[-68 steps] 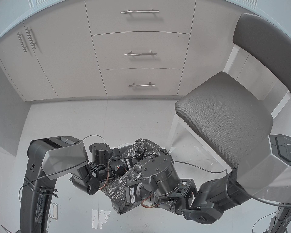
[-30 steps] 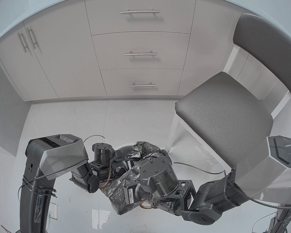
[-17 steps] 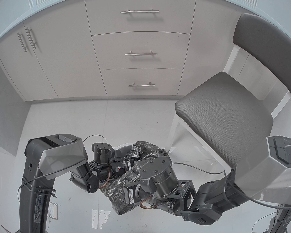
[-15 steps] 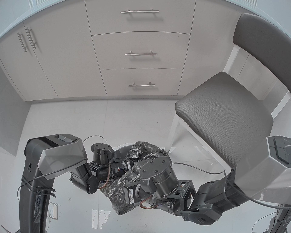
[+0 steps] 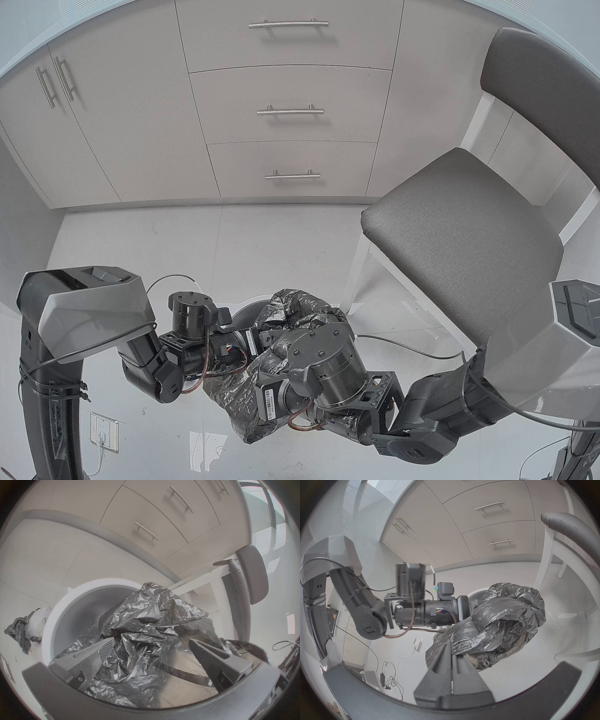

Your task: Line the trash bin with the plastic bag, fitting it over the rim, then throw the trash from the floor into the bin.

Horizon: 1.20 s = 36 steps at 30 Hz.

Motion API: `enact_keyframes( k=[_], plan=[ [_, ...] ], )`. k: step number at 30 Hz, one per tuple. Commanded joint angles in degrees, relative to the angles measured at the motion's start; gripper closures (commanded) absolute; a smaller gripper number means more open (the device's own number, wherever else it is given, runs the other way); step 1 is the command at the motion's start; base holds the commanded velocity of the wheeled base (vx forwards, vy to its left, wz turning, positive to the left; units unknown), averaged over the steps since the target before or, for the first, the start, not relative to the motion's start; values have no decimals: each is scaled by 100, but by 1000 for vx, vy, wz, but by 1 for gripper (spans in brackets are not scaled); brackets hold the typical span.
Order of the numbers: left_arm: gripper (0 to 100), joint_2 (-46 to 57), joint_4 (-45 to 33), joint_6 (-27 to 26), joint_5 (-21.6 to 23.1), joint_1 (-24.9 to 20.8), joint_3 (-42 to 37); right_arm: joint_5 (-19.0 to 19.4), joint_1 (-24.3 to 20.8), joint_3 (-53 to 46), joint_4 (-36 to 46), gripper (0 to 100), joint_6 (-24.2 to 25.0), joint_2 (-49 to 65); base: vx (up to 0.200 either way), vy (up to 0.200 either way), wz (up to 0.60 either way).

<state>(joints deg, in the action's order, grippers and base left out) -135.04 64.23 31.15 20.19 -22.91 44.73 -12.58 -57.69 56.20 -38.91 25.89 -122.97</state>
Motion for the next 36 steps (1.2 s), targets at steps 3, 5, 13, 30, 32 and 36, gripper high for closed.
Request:
enact_keyframes(
  k=[3, 5, 13, 30, 32, 36],
  plan=[
    [0, 522, 186, -3, -15, 85, -421, -122, 12, 14, -2, 100, -5, -8, 0, 0, 0],
    [0, 654, 265, 5, -15, 137, -597, -139, 21, 14, -2, 100, -5, -8, 0, 0, 0],
    [0, 1129, 643, -21, -15, 366, -1291, -148, 47, 111, -2, 100, 3, -8, 0, 0, 0],
    [0, 1234, 2366, -1005, 99, 339, -3603, -429, 64, 427, -11, 100, 21, -307, 0, 0, 0],
    [0, 1339, 2366, -1102, 108, 331, -3743, -456, 91, 453, -11, 100, 3, -316, 0, 0, 0],
    [0, 1577, 2366, -1137, 108, 199, -4051, -447, 161, 515, -2, 100, -14, -324, 0, 0, 0]
  ],
)
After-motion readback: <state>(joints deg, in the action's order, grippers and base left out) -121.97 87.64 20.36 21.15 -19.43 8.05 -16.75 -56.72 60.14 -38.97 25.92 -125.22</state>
